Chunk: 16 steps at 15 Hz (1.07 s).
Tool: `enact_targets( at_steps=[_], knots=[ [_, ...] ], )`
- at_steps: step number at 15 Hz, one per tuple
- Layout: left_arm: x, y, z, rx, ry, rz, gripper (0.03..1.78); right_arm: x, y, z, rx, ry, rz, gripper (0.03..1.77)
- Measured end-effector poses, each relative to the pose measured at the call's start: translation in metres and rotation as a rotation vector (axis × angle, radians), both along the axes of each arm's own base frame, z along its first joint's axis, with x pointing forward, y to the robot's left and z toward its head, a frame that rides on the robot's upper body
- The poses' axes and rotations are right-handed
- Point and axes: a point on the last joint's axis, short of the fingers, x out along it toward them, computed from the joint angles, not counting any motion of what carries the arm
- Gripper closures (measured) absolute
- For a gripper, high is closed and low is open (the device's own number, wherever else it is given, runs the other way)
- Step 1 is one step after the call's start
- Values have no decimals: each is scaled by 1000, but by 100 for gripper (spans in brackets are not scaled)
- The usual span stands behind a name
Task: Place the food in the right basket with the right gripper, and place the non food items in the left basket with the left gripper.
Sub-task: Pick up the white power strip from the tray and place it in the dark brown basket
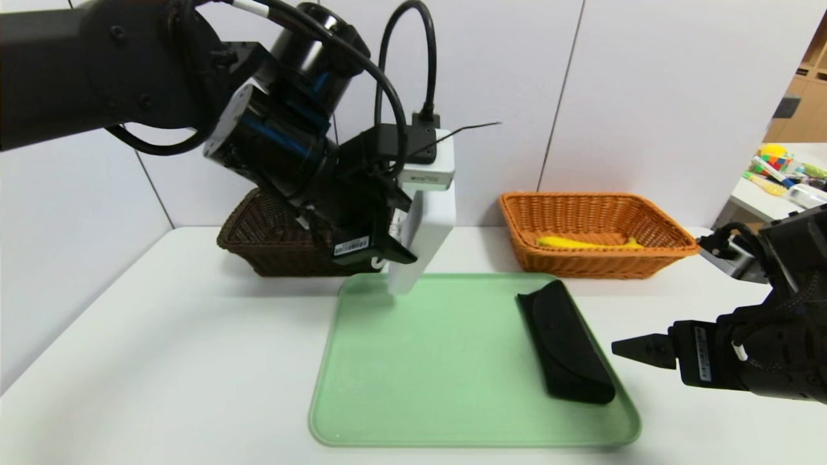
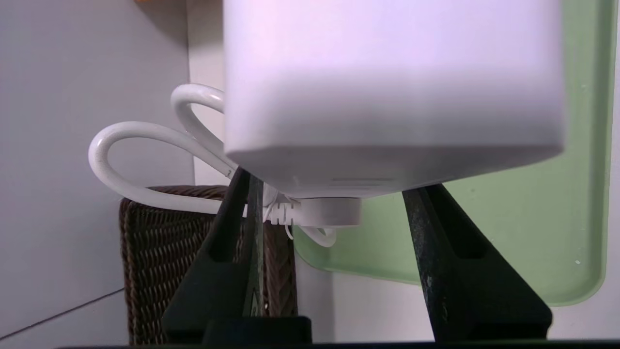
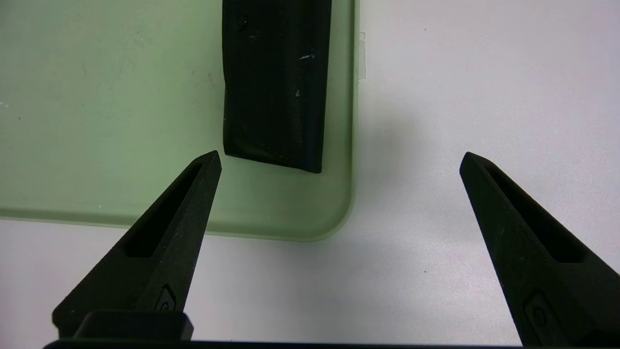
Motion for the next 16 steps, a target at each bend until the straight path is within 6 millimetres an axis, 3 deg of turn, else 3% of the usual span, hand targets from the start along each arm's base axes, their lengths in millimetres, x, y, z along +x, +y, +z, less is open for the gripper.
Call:
enact_targets(
  at_steps=[8,16],
  knots=[
    [0,41,40,-162,-114,154,94,0,0,0,7,3,10,10],
    [26,93,46,-187,-164,335,94,0,0,-1,5,6,8,10]
  ],
)
